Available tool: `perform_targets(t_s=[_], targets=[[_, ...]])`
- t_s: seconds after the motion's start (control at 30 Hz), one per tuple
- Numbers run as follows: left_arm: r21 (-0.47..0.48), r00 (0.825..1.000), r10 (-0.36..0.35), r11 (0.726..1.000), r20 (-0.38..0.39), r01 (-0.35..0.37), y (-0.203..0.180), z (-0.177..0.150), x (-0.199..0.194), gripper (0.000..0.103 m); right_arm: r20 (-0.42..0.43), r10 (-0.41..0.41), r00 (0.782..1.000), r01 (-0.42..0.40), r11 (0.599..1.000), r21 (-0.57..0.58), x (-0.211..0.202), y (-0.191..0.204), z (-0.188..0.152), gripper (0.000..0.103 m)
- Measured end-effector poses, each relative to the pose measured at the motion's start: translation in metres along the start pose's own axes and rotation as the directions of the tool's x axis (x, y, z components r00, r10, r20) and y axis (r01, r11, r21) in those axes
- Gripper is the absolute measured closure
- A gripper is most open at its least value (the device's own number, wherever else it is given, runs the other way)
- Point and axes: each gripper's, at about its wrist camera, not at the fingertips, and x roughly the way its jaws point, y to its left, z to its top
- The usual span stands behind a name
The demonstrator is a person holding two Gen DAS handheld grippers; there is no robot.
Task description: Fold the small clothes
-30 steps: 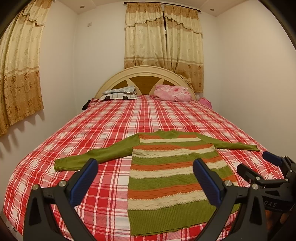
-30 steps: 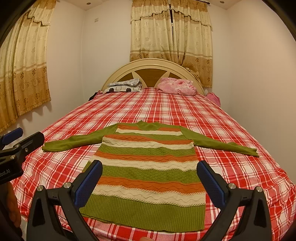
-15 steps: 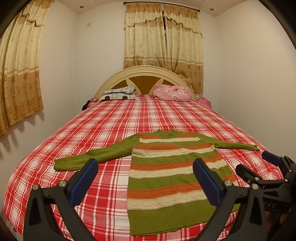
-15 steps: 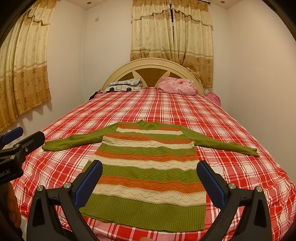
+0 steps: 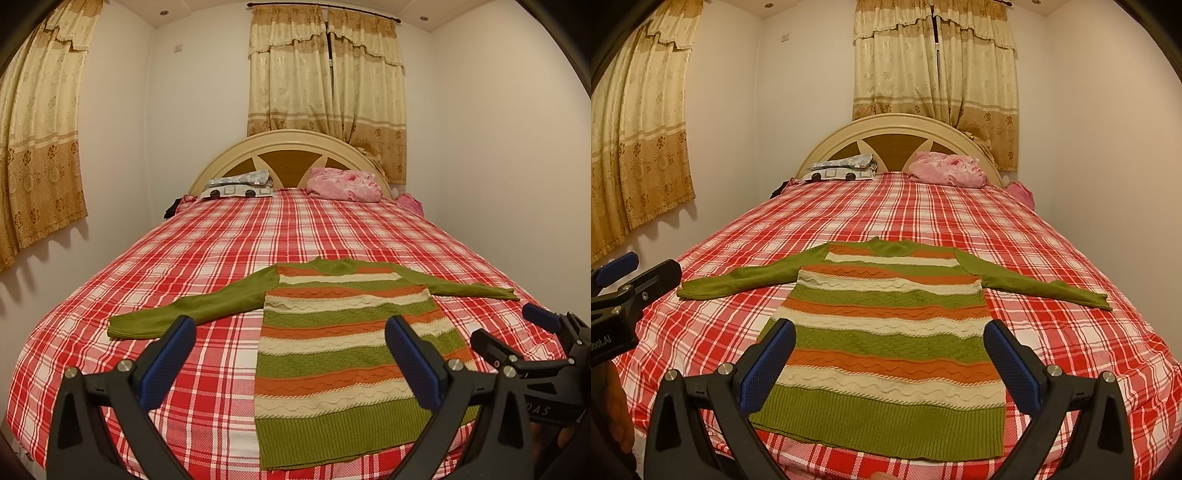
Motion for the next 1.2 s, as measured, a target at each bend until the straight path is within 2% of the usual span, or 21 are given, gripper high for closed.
perform_targets(t_s=[0.3, 0.47, 0.53, 0.7, 0.87, 1.0, 1.13, 1.2], targets=[[0.003, 1.000, 0.002, 1.000, -0.004, -0.002, 0.002, -0.002, 0.004, 0.000, -0.003, 0.006, 1.000, -0.006, 1.000, 0.001, 0.002, -0.001, -0.001, 0.001], [0.014, 1.000, -0.001, 1.000, -0.007, 0.001, 0.000, -0.005, 0.011, 0.000, -0.009, 0.095, 0.995, -0.094, 0.994, 0.048, 0.014, -0.015, -0.005, 0.001], [0.018, 1.000, 0.007, 1.000, -0.016, -0.007, 0.001, -0.008, 0.021, 0.000, -0.020, 0.104, 0.994, -0.103, 0.992, 0.074, 0.024, -0.024, -0.006, 0.001], [0.030, 0.997, 0.004, 1.000, -0.079, -0.002, 0.003, -0.013, 0.064, 0.000, -0.038, 0.070, 0.997, -0.065, 0.989, 0.133, 0.054, -0.059, -0.008, 0.001], [0.041, 0.994, 0.019, 0.999, -0.106, -0.015, -0.001, -0.010, 0.115, 0.000, -0.116, 0.025, 0.993, -0.006, 0.987, 0.163, 0.102, -0.103, -0.014, 0.001], [0.070, 0.990, 0.026, 0.997, -0.139, -0.016, -0.011, -0.013, 0.150, 0.000, -0.180, -0.025, 0.983, 0.056, 0.984, 0.172, 0.142, -0.146, -0.020, 0.001], [0.096, 0.990, 0.039, 0.995, -0.134, -0.026, -0.021, -0.014, 0.175, 0.000, -0.224, -0.067, 0.972, 0.117, 0.969, 0.218, 0.171, -0.198, -0.016, 0.002], [0.106, 0.989, 0.042, 0.994, -0.140, -0.027, -0.024, -0.011, 0.192, 0.000, -0.241, -0.093, 0.966, 0.153, 0.958, 0.243, 0.182, -0.227, -0.013, 0.008]])
